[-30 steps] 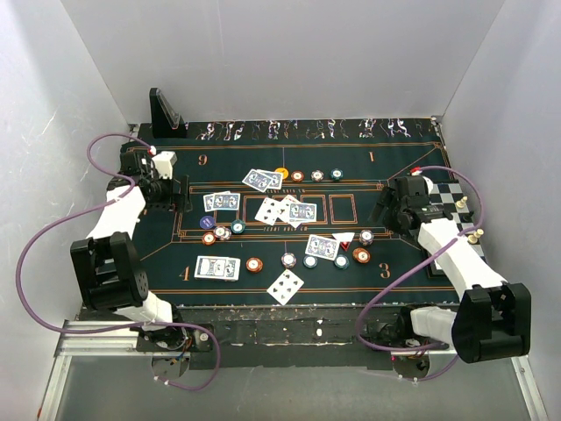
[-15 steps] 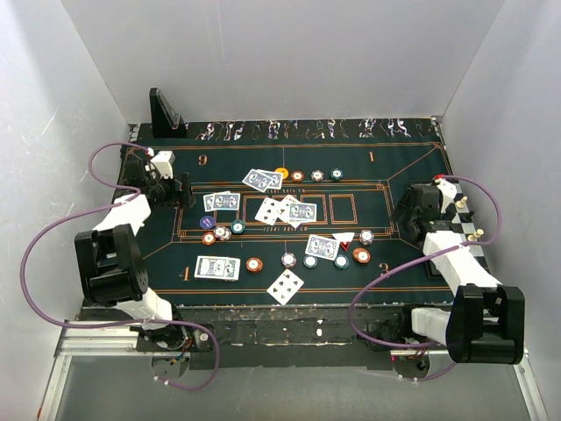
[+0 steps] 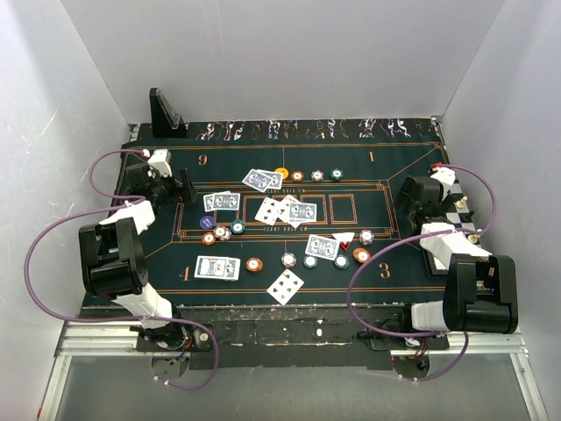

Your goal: Distribute texas hold em gaming equipment

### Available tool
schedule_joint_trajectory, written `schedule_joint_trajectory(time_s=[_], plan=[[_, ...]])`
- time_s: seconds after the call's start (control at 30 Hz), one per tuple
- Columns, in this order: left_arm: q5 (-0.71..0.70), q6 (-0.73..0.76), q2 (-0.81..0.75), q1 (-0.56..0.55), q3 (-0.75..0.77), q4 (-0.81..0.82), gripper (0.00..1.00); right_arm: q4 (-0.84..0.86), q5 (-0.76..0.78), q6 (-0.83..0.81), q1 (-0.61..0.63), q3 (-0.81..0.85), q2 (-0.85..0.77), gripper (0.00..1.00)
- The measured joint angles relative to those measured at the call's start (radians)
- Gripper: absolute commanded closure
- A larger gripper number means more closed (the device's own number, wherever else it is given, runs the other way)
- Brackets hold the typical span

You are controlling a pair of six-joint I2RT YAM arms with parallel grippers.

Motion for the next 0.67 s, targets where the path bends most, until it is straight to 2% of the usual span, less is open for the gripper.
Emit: schedule_joint_trajectory(time_s=[0.23, 0.47, 0.67], plan=[[-0.042, -0.062, -0.008, -0.039, -0.094, 0.151, 0.02, 0.117, -0.034, -0.057, -0.031, 0.0, 0.013, 0.05], [-0.165, -0.048, -0.087, -0.15, -0.286, 0.344, 0.02, 0.189, -0.055, -0.085, -0.038, -0.009, 0.068, 0.05], [-0.289, -0.022, -0.087, -0.199, -0.319, 0.431, 0.02, 0.209, -0.056, -0.094, -0.038, -0.02, 0.069, 0.07]])
